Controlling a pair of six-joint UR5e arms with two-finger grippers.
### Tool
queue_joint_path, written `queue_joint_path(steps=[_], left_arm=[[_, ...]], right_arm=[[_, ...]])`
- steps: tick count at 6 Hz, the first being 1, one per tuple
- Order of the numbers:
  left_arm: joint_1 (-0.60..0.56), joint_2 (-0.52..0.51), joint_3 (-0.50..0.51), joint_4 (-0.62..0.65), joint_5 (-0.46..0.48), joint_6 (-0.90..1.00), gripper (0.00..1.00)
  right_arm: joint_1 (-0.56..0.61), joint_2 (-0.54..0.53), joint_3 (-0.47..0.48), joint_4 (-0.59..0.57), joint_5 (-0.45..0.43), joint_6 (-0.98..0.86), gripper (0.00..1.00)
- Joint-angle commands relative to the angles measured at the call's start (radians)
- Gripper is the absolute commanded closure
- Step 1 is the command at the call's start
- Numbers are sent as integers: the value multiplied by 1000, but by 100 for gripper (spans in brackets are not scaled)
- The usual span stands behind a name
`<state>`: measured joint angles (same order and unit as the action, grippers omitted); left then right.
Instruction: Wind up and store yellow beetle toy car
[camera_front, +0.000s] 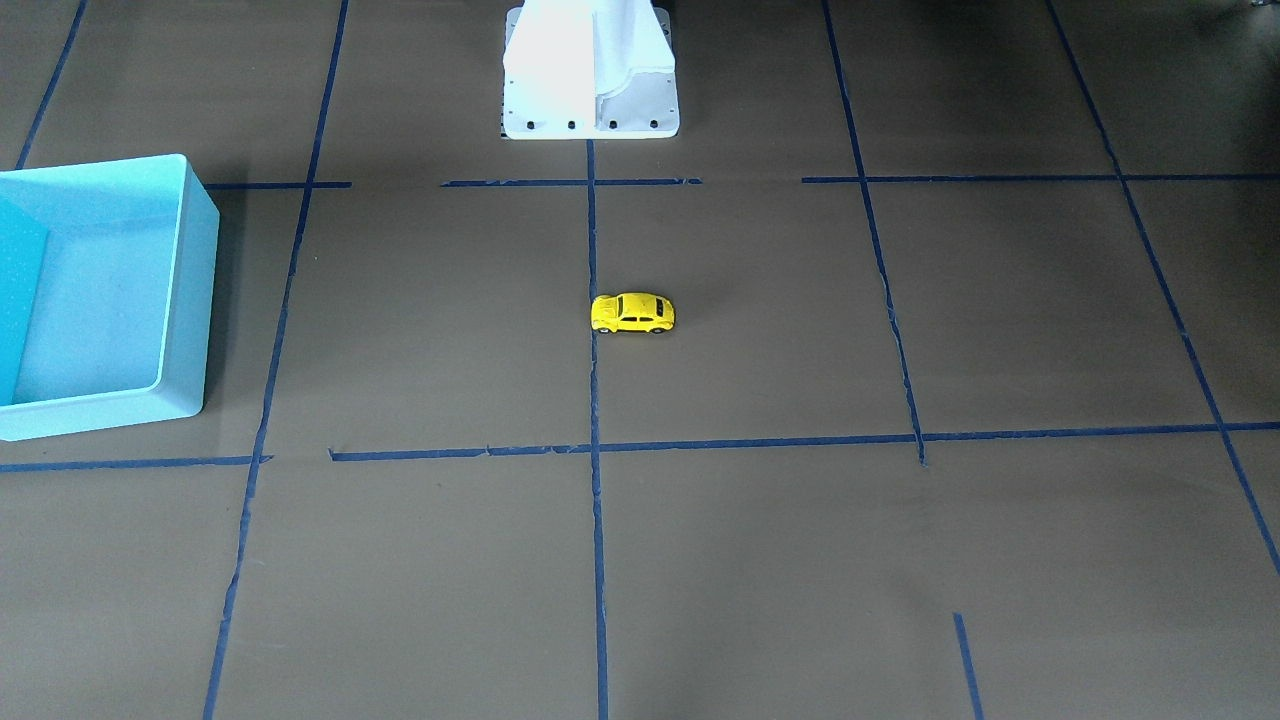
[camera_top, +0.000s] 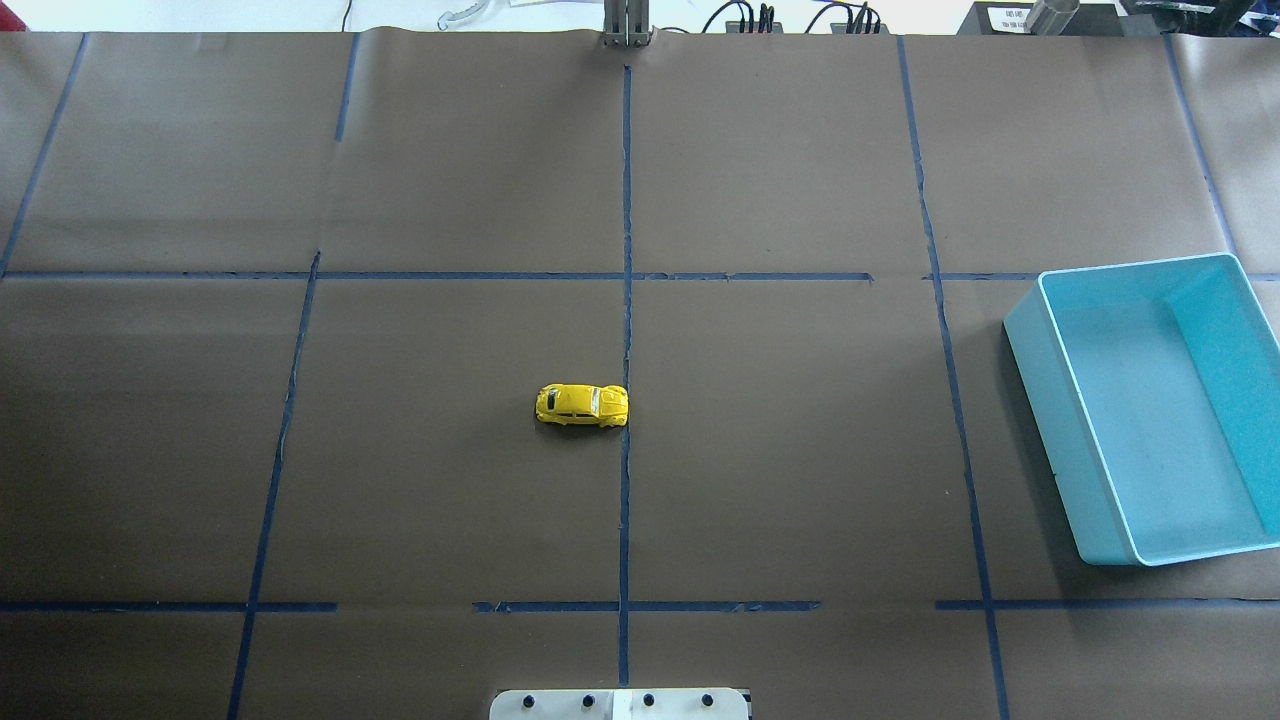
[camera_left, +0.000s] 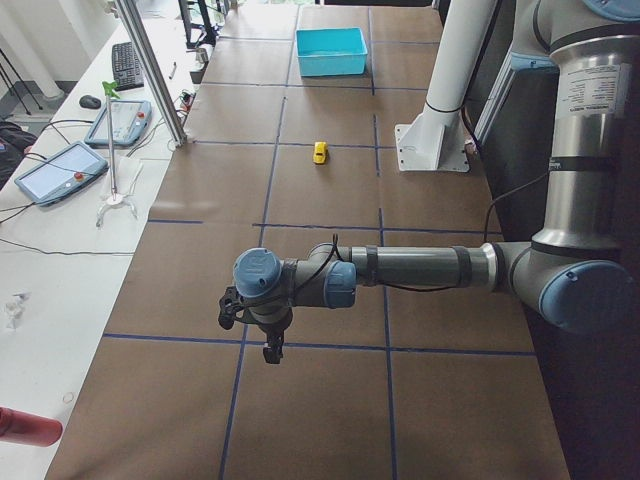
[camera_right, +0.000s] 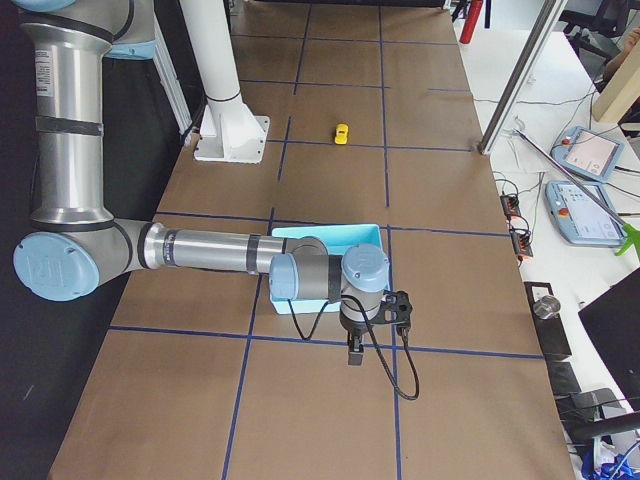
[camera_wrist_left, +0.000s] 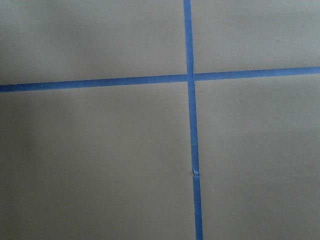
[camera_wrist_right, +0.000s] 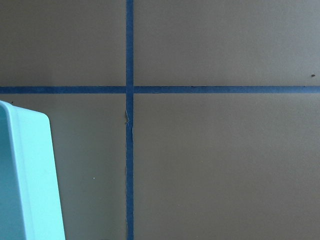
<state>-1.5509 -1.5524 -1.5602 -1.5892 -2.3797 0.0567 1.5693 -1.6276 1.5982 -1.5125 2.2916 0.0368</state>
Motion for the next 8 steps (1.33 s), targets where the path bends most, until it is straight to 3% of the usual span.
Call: queue_joint_path(steps=[1, 5, 8], left_arm=[[0, 2, 3, -2, 1, 3, 0], [6, -17, -10, -2, -6, 5, 0], [157, -95, -79, -2, -4, 2, 0]], right_arm=[[0, 0, 2, 0, 0, 0, 0], [0, 3, 2, 2, 2, 0, 0], [0, 3, 2, 2, 2, 0, 0]])
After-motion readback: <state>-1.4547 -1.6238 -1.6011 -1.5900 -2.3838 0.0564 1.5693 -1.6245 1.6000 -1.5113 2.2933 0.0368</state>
